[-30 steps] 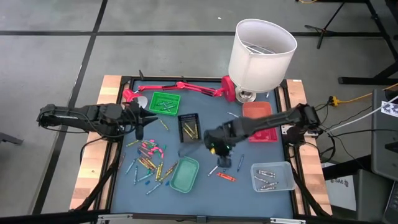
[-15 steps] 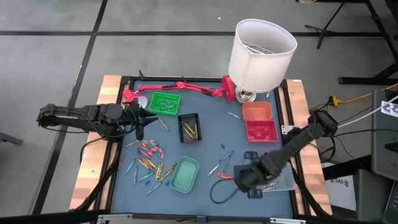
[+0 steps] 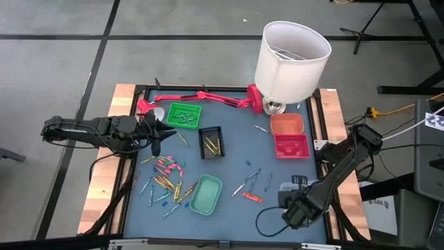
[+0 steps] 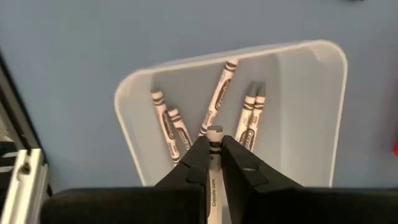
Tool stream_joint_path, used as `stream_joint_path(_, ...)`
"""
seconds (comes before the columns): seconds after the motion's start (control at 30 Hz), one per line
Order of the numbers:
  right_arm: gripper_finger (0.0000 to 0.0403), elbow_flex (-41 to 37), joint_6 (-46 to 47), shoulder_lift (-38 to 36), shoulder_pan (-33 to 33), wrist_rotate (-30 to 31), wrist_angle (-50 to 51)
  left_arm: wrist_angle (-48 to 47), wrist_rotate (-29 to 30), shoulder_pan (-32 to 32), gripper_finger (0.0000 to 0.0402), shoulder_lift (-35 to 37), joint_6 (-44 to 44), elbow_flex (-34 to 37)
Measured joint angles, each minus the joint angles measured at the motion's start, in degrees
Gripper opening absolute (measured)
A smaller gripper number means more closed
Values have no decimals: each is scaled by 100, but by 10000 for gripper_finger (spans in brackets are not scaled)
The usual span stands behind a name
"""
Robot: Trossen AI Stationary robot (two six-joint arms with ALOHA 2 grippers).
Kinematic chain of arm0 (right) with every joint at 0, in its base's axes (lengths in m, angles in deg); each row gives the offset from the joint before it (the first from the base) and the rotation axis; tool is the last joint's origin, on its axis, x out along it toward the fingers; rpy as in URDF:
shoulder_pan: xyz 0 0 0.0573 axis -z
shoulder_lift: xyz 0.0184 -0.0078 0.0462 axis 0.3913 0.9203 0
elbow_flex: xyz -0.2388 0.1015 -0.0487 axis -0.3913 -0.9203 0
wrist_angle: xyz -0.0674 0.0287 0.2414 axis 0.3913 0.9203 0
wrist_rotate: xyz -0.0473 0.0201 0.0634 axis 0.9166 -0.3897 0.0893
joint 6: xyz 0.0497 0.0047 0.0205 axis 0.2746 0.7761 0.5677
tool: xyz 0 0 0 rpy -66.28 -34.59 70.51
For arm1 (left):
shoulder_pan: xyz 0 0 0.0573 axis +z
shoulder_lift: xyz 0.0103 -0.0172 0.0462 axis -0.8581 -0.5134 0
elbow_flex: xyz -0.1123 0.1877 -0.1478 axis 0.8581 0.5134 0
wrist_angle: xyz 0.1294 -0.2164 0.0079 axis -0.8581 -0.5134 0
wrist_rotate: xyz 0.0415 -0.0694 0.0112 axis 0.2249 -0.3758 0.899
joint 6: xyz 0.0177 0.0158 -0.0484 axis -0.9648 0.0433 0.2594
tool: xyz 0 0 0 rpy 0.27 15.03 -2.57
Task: Sort crayons
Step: Put the gray crayon into the white bin, then put the green crayon into the black bin
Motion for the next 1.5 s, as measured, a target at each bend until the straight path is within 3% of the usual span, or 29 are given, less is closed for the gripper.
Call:
stream_joint_path(0.57, 27, -25, 25, 0, 260, 2, 28, -2, -6, 0, 81, -2, -2, 0)
stream_joint_path(1.0, 150, -25, -141, 0, 260, 4, 18, 125, -1108, 0, 81, -33, 24, 0)
stream_joint_path(1.3, 156, 64, -407, -11, 670, -224, 78, 1312, -1119, 0, 81, -667, -229, 0)
stream_joint_path(1.5, 156, 453, -1149, -17, 1039, -28, 174, 1056, -1121, 0, 81, -1084, -434, 0)
